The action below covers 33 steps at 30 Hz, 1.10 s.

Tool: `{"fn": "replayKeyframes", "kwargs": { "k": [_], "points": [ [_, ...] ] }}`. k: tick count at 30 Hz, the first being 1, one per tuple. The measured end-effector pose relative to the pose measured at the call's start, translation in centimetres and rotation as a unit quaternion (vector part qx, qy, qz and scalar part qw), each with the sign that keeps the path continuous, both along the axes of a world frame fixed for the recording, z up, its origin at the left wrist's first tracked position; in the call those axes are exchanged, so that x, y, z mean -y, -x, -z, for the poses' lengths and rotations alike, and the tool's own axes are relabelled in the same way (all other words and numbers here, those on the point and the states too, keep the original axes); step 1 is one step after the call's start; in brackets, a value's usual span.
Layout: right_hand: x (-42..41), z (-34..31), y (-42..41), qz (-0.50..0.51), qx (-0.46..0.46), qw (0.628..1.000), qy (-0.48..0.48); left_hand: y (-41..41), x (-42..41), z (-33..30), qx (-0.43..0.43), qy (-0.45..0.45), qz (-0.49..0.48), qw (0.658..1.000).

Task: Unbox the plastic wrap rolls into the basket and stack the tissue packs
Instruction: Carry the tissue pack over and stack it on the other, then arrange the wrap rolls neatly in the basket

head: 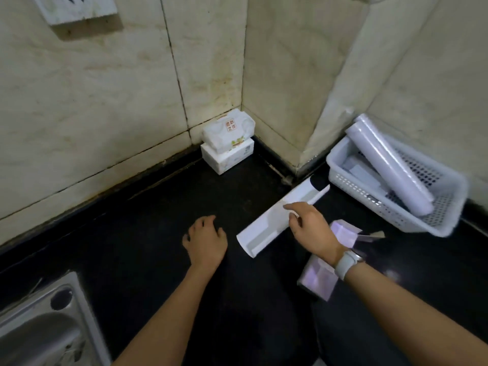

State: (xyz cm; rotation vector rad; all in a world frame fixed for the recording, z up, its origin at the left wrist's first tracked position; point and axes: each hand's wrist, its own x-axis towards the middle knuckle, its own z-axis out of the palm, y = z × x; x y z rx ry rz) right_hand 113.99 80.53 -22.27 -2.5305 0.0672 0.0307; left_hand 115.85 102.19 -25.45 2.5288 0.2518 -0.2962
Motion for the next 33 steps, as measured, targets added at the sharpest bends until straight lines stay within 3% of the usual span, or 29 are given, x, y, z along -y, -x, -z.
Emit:
{"fn": "replayKeyframes", "kwargs": {
  "k": [4, 13, 20, 24, 27, 33],
  "points": [
    [4.2, -1.4, 3.2, 0.061, -0.008, 0.998, -0.007, -0.8, 5.6, -3.1, 0.069, 0.028, 0.104, 0.992],
    [17.6, -3.9, 3.5, 0.198, 0.032, 0.98, -0.018, -4.2, 22.4, -5.3, 0.119, 0.093, 0.286, 0.946],
    [26.4, -1.0, -2.0, 0.185, 0.006, 0.981, 0.057, -7.4, 31.1, -1.9, 0.168, -0.023, 0.391, 0.905],
    [29.3, 1.6, -5.2, 0.184, -0.052, 0.971, 0.143, -8.4, 32.4, -0.5, 0.193, -0.066, 0.395, 0.896],
    [29.9, 3.5, -6.6, 0.187, -0.034, 0.964, 0.185, -8.7, 32.8, 0.1, 0.26, -0.059, 0.383, 0.884],
    [30.7, 5.3, -7.0, 0.181, 0.011, 0.967, 0.177, -9.3, 33.4, 0.5, 0.275, -0.078, 0.39, 0.875]
  ]
}}
